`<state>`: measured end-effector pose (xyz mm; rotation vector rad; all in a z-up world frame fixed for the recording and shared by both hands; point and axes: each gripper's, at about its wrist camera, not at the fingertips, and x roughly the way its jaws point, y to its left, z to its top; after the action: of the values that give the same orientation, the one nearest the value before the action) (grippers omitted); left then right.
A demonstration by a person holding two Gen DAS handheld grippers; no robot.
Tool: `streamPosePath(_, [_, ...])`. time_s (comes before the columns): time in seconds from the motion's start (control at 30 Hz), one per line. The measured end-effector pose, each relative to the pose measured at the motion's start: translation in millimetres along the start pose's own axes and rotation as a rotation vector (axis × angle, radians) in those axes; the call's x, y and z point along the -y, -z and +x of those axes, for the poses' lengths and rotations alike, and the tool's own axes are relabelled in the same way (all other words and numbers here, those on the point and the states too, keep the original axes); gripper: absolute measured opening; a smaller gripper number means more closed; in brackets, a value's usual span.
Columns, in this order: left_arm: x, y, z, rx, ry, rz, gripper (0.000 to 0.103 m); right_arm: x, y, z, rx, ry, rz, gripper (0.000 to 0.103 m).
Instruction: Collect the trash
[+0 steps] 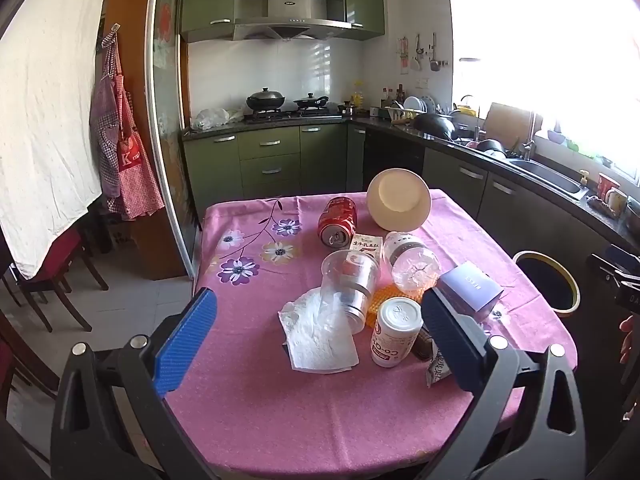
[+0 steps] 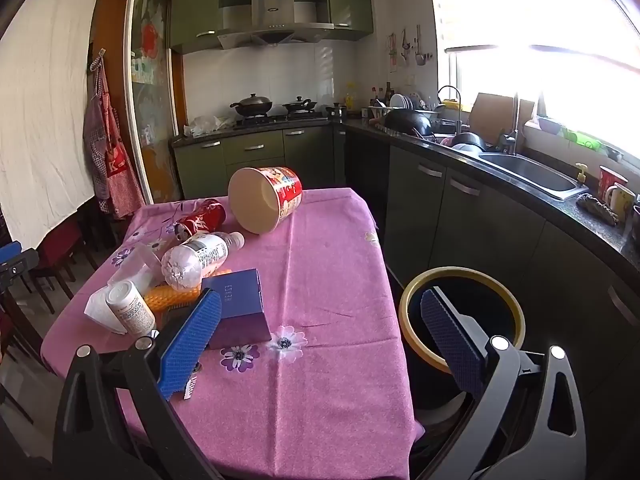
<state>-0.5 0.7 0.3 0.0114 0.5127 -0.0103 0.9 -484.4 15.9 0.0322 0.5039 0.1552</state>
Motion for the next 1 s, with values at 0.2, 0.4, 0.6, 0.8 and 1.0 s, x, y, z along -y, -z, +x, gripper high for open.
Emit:
streamPosePath(0.2, [0.8,0.1,0.0,-0.001,-0.004,0.011,0.097,0.0,-0.2,0.5,-0.004,0.000,0.000,0.099])
streamPosePath(0.4, [1.9,-3.0,-3.0,-0.002,-0.001,0.017,0.097,-0.1,-1.3,1.1,-0.006,-0.001,0.000,0.099])
streamPosePath(0.6, [0.6,-4.4,1.5,-0.002,-0.002,0.018,0.097,1.3,0.8,1.7,-0.005,-0.001,0.001,0.099])
streamPosePath(0.8, [0.6,-4.1,1.2,-0.002,-0.001,0.019,0.097,-2.8,5.3,2.9,-0.005,0.001,0.003,0.099])
streamPosePath(1.0, [4.2,-2.2,2.4,-0.003,0.000,0.027,0.097,-2.2,4.9,2.1,-0.007,0.003,0.003,0.099])
